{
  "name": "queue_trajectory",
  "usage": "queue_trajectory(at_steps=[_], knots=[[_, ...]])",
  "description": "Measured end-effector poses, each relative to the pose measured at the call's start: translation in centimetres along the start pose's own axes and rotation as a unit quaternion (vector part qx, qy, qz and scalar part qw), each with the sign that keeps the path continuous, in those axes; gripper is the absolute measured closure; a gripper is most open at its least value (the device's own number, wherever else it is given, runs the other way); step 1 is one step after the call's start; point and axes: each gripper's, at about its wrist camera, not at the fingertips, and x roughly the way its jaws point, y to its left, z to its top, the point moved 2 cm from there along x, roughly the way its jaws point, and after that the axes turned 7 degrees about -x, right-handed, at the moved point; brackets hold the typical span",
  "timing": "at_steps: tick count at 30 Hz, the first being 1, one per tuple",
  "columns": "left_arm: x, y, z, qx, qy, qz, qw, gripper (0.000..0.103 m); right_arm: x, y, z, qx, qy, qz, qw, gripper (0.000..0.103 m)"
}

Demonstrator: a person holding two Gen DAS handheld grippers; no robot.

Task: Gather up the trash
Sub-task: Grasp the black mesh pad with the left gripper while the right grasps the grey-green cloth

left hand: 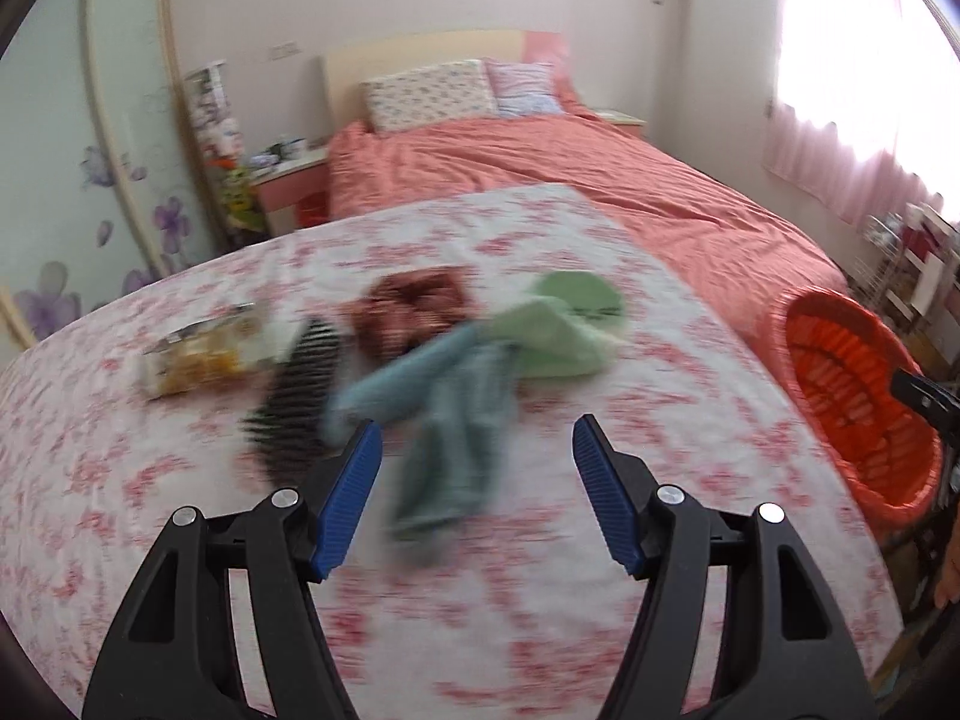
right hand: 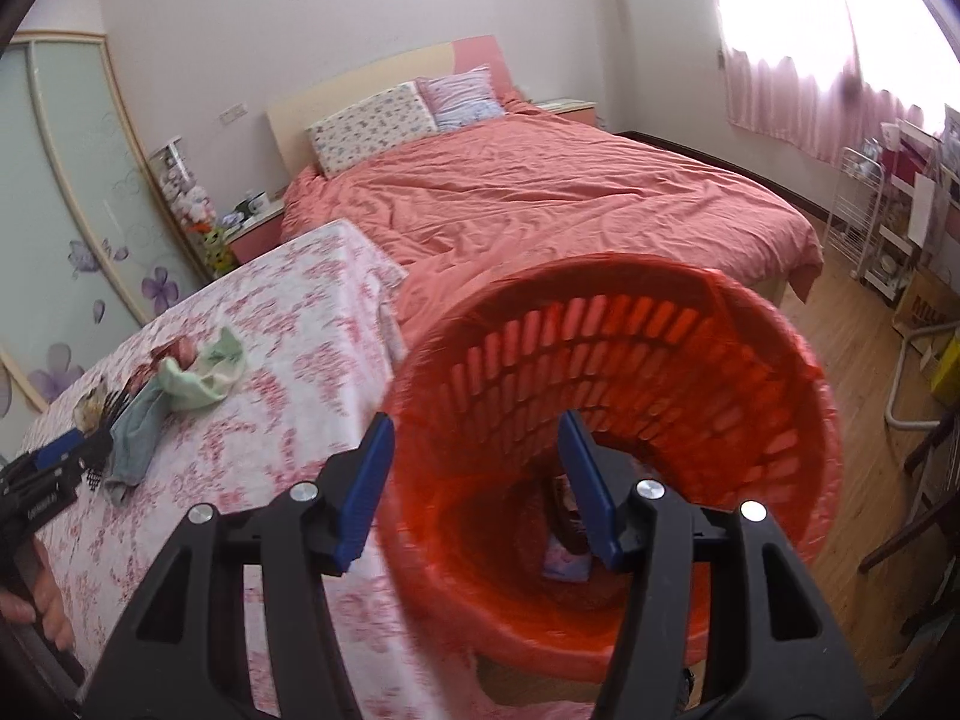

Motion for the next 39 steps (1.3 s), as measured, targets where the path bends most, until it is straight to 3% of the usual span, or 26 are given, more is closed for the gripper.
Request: queue_trajectory(at_steps=[5,10,15,17,20,29,35,38,39], knots=[[1.6,5.2,0.4,-0.052,0.011,0.025,0.9983,0.037,0.9,4.7,-0.4,-0.039,0.008,0.02,0.999,0.047],[3.7,6.5,0.9,-0.074,0.024,0.025,0.9966,0.039,1.6,8.6,-0.8,-0.067,0.019,0.037,0.997,0.047],[5.4,7.3,1.0,-0.089,0.045,0.029,0.9946,0.061,2.1,11.2,-0.9,-0.085,0.025,0.05,0.995,0.047],[5.1,7.7,1.0,-0.097,0.047,0.025,0.9939,0.082,2.2,12.1,-0.9,-0.09,0.026,0.055,0.994,0.047],[4.2,8.6,0.5,-0.098,0.043,0.019,0.994,0.091,2.3,13.4,-0.9,-0.095,0.025,0.064,0.993,0.047],[0.7,12.9,-3.0,-0.106,0.044,0.028,0.993,0.092,3.3,19.4,-0.9,-0.115,0.028,0.117,0.986,0.047],[0.3,15.1,-3.4,-0.135,0.05,0.031,0.9892,0.092,5.2,24.6,-0.4,-0.112,0.05,0.157,0.98,0.047],[0.1,15.8,-3.4,-0.141,0.048,0.029,0.9884,0.09,6.5,26.5,-0.4,-0.123,0.061,0.152,0.979,0.047],[0.2,15.9,-3.4,-0.143,0.049,0.025,0.9882,0.088,6.8,26.9,-0.5,-0.127,0.065,0.148,0.979,0.052]])
